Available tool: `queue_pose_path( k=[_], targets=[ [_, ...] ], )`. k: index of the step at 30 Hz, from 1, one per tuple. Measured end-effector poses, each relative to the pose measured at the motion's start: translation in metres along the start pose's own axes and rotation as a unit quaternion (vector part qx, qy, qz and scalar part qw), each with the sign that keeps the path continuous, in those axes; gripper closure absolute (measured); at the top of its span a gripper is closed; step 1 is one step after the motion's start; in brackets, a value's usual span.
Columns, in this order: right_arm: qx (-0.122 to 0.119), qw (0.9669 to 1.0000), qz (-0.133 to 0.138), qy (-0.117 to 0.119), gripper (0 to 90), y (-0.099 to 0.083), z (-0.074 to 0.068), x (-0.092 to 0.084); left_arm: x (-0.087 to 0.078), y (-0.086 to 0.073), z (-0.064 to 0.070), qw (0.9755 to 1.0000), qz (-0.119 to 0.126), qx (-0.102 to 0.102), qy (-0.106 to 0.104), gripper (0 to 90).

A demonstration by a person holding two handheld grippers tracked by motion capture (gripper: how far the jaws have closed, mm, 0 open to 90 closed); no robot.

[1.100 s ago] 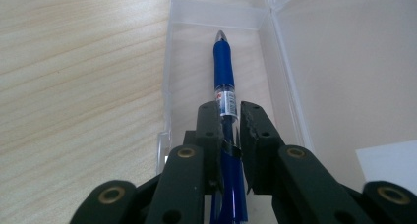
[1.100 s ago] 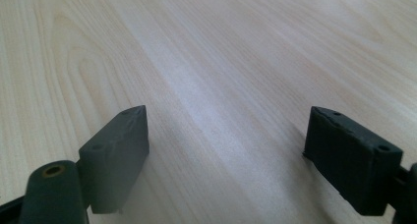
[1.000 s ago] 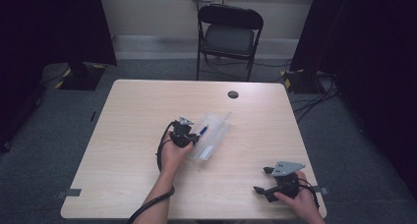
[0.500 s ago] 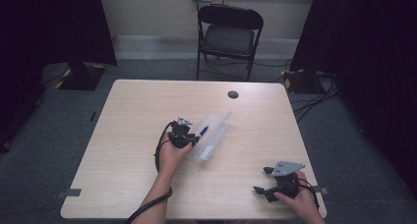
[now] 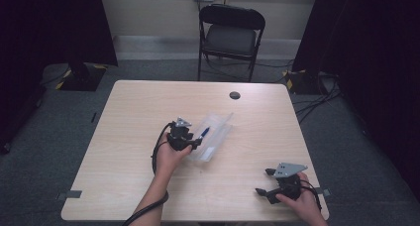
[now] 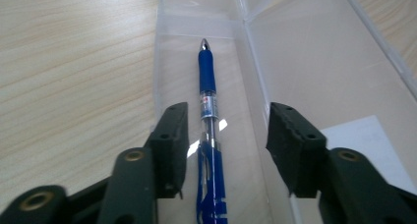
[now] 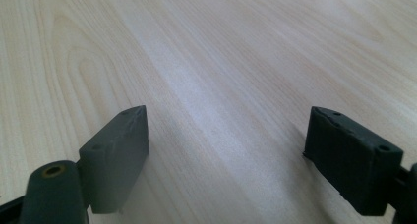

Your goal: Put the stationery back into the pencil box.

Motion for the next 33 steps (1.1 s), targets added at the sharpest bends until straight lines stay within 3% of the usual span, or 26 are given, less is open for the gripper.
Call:
queue_pose_path(
  k=[3, 10, 12, 13, 20, 24, 26, 33],
  targets=[
    [0.001, 1.0000, 0.000, 0.000, 16.2, 0.000, 0.000, 0.000, -0.003, 0.000, 0.003, 0.9999, 0.010, 0.003, -0.008, 43.3],
    [0.000, 1.0000, 0.000, 0.001, 16.0, 0.000, 0.000, 0.000, -0.013, -0.005, 0.007, 0.9996, 0.009, 0.017, -0.020, 32.0],
    [0.000, 1.0000, 0.000, 0.001, 16.0, 0.000, 0.000, 0.000, -0.016, -0.007, 0.008, 0.9995, 0.011, 0.019, -0.022, 30.9],
    [-0.001, 1.0000, 0.000, 0.001, 16.0, 0.000, 0.000, 0.000, -0.019, -0.008, 0.007, 0.9993, 0.004, 0.030, -0.022, 30.2],
    [-0.001, 1.0000, 0.000, 0.001, 16.0, 0.000, 0.000, 0.000, -0.033, -0.012, 0.011, 0.9988, 0.017, 0.028, -0.035, 24.1],
    [0.000, 1.0000, 0.000, 0.001, 16.0, 0.000, 0.000, 0.000, -0.041, -0.020, 0.011, 0.9988, 0.019, 0.020, -0.041, 21.6],
    [-0.001, 1.0000, 0.000, 0.001, 16.0, 0.000, 0.000, 0.000, -0.046, -0.026, 0.012, 0.9978, 0.021, 0.039, -0.048, 20.3],
    [0.000, 1.0000, 0.000, 0.001, 16.0, 0.000, 0.000, 0.000, -0.059, -0.053, 0.012, 0.9982, 0.015, 0.033, -0.048, 19.8]
  ],
)
Point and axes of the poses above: each handheld gripper's, and its own axes: x roughly forward along the jaws, y roughly out of its top, z roughly to its right, the point moved 8 cm from there along x, roughly forward along the jaws, and after that the axes turned 2 degrees about x, right-handed, at the moved point
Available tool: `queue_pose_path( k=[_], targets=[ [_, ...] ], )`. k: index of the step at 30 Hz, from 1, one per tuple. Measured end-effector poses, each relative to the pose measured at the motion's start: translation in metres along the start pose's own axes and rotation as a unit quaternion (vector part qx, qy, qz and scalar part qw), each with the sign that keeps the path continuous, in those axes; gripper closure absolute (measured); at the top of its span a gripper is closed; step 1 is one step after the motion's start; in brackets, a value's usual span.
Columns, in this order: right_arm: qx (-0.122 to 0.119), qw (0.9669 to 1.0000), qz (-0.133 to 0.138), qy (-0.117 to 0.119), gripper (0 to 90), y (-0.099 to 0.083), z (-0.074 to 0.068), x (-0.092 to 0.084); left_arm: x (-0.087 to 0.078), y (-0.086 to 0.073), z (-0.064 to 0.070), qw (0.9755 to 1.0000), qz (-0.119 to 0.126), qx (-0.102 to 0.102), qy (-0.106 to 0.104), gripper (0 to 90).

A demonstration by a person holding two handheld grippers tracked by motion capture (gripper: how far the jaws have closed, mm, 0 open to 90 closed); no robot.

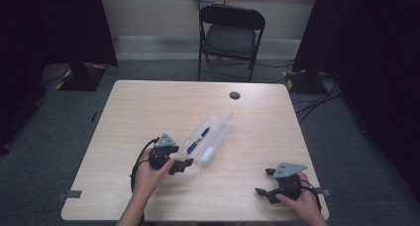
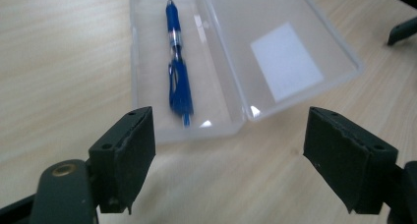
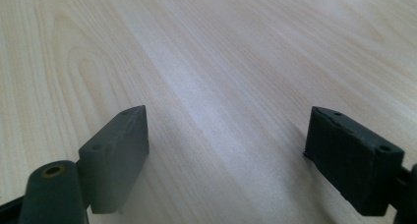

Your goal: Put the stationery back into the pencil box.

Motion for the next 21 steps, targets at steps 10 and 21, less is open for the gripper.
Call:
queue_pose_path(
  k=[10, 21],
  targets=[
    [0.000, 1.0000, 0.000, 0.000, 16.0, 0.000, 0.000, 0.000, -0.010, -0.037, -0.003, 0.9998, -0.011, 0.003, 0.015, 19.9],
    [0.000, 1.0000, 0.000, -0.001, 16.0, 0.000, 0.000, 0.000, -0.010, -0.047, 0.000, 0.9995, -0.017, 0.012, 0.022, 19.5]
  ],
)
Point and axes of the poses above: each handheld gripper's, and its own axes: x roughly forward along the jaws, y roughly out of its top, z roughly to its right, the point moved 8 cm from there along x, roughly forward along the jaws, and after that the axes turned 2 degrees about x, right-handed, at the moved point
